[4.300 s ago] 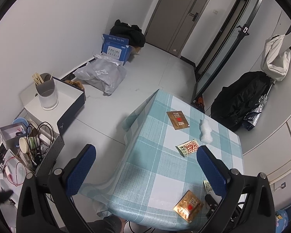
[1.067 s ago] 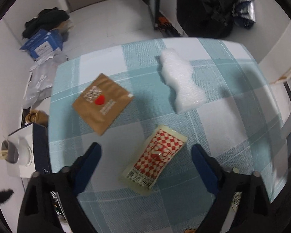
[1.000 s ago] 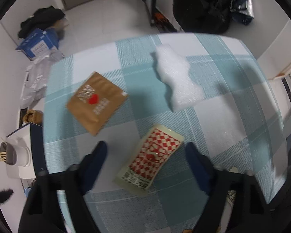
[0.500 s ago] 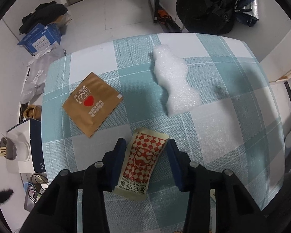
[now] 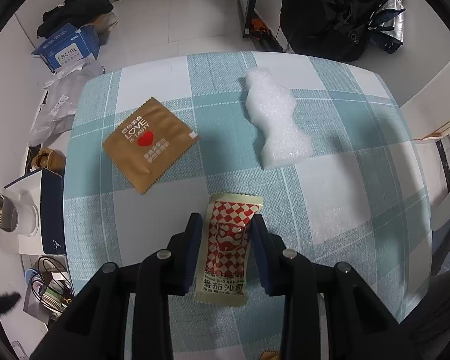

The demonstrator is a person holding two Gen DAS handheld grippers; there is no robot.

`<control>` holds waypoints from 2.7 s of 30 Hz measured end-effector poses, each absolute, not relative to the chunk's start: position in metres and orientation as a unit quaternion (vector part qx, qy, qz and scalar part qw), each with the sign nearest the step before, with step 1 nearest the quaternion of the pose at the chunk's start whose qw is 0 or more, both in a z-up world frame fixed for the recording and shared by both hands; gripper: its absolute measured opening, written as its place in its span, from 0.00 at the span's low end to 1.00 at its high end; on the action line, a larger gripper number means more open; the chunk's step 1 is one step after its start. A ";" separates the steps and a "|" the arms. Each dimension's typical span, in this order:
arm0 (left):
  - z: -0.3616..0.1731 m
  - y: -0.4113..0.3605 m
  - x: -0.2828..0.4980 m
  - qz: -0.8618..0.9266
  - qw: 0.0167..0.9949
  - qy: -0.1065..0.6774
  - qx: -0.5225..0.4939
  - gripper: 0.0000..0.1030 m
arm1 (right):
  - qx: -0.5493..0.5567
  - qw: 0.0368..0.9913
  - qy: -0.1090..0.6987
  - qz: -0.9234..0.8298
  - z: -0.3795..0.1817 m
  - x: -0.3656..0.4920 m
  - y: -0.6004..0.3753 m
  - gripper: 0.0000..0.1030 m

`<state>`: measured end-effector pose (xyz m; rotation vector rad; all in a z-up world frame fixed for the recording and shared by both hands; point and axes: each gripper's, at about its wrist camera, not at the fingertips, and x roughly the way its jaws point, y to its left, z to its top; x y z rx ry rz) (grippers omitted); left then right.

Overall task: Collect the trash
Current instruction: 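Carry the wrapper and paper strip over the white bin with both tools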

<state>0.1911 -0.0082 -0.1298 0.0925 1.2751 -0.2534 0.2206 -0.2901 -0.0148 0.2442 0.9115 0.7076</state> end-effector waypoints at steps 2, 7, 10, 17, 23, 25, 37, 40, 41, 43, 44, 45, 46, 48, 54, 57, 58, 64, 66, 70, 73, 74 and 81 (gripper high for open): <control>-0.130 -0.008 0.189 -0.113 0.798 0.591 0.039 0.27 | 0.114 0.831 0.431 0.333 -0.015 0.220 -0.289 0.15; -0.130 -0.007 0.184 -0.104 0.801 0.589 0.037 0.26 | 0.112 0.832 0.431 0.329 -0.014 0.217 -0.286 0.15; -0.129 -0.005 0.182 -0.102 0.802 0.588 0.033 0.25 | 0.109 0.835 0.431 0.325 -0.015 0.216 -0.284 0.15; -0.122 0.004 0.177 -0.110 0.809 0.578 -0.014 0.12 | 0.113 0.834 0.443 0.309 -0.023 0.215 -0.275 0.15; -0.127 0.009 0.170 -0.098 0.806 0.583 -0.029 0.10 | 0.109 0.836 0.445 0.304 -0.024 0.209 -0.266 0.15; -0.125 0.012 0.170 -0.099 0.806 0.582 -0.040 0.10 | 0.105 0.837 0.443 0.303 -0.023 0.207 -0.263 0.15; -0.107 0.021 0.157 -0.131 0.809 0.561 -0.117 0.09 | 0.108 0.844 0.442 0.283 -0.025 0.201 -0.263 0.15; -0.099 0.019 0.152 -0.156 0.807 0.552 -0.142 0.09 | 0.117 0.847 0.439 0.275 -0.023 0.198 -0.265 0.15; -0.095 0.018 0.149 -0.161 0.807 0.548 -0.149 0.09 | 0.119 0.850 0.436 0.271 -0.021 0.195 -0.266 0.15; -0.086 0.016 0.145 -0.174 0.807 0.541 -0.162 0.09 | 0.124 0.856 0.425 0.268 -0.015 0.190 -0.269 0.15; -0.080 0.015 0.144 -0.182 0.806 0.537 -0.171 0.09 | 0.126 0.858 0.419 0.267 -0.012 0.187 -0.270 0.15; -0.075 0.013 0.142 -0.189 0.806 0.532 -0.176 0.09 | 0.130 0.862 0.412 0.265 -0.007 0.184 -0.272 0.15; -0.067 0.011 0.139 -0.197 0.808 0.526 -0.178 0.09 | 0.133 0.864 0.407 0.264 -0.003 0.181 -0.274 0.15; -0.051 0.004 0.135 -0.212 0.813 0.512 -0.177 0.09 | 0.137 0.869 0.397 0.261 0.008 0.175 -0.280 0.15; 0.005 -0.022 0.121 -0.267 0.824 0.466 -0.179 0.09 | 0.146 0.895 0.344 0.244 0.059 0.147 -0.317 0.15; 0.030 -0.042 0.112 -0.300 0.824 0.445 -0.183 0.09 | 0.144 0.907 0.318 0.235 0.089 0.131 -0.339 0.15; 0.036 -0.050 0.110 -0.309 0.823 0.441 -0.183 0.09 | 0.144 0.911 0.311 0.229 0.099 0.125 -0.349 0.15; 0.065 -0.117 0.096 -0.372 0.807 0.426 -0.168 0.09 | 0.139 0.928 0.281 0.199 0.140 0.094 -0.402 0.14; 0.070 -0.137 0.093 -0.390 0.801 0.424 -0.164 0.09 | 0.141 0.933 0.272 0.187 0.148 0.082 -0.420 0.14; 0.069 -0.187 0.087 -0.431 0.776 0.432 -0.160 0.09 | 0.143 0.943 0.260 0.149 0.152 0.057 -0.461 0.14; 0.063 -0.223 0.083 -0.451 0.764 0.437 -0.146 0.09 | 0.150 0.947 0.258 0.118 0.148 0.041 -0.495 0.12; 0.063 -0.229 0.080 -0.456 0.760 0.440 -0.142 0.09 | 0.152 0.949 0.258 0.103 0.144 0.034 -0.508 0.12; 0.033 -0.291 0.074 -0.478 0.728 0.482 -0.098 0.09 | 0.185 0.943 0.276 0.038 0.104 0.005 -0.567 0.11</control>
